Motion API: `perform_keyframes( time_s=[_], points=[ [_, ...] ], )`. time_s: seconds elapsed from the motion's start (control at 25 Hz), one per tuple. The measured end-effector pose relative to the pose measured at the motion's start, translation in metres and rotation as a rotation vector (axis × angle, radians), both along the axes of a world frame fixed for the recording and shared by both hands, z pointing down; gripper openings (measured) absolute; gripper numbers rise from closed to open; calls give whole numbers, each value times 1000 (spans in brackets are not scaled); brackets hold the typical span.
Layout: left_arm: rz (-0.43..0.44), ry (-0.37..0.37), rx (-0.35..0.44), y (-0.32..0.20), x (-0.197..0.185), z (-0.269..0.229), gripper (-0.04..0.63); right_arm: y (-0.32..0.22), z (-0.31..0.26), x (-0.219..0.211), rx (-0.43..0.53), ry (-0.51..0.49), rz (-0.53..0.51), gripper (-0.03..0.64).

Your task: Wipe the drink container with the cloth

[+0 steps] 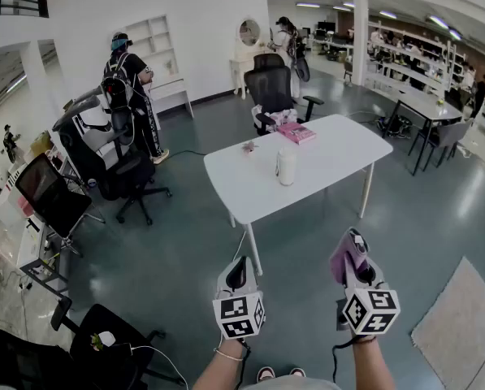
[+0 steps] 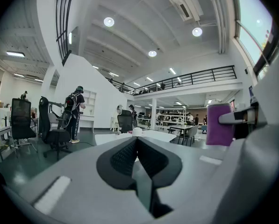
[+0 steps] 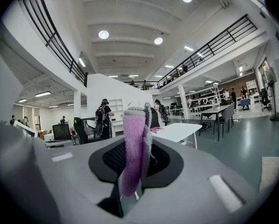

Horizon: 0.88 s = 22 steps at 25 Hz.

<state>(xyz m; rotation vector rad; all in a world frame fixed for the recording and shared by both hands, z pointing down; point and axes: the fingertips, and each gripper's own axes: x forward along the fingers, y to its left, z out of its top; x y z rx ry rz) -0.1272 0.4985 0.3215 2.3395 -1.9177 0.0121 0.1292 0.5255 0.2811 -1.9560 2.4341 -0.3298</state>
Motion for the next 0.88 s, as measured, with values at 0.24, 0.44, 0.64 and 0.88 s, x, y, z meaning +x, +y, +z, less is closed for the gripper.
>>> perform_keyframes(
  time_s=[0.24,0.44,0.64,0.88],
  points=[
    [3,1,4,-1,-3,1,0,0,2,-2,-2,-9,5,77],
    [6,2,11,2,-1,-2,0,1,5,6,-1,-60,29,80],
    [26,25,13,4,4,-6,0,5,8,11,-14,-55,44,80],
    [37,22,14,10,7,-5,2,12,14,13,-30,-65,41,80]
  ],
)
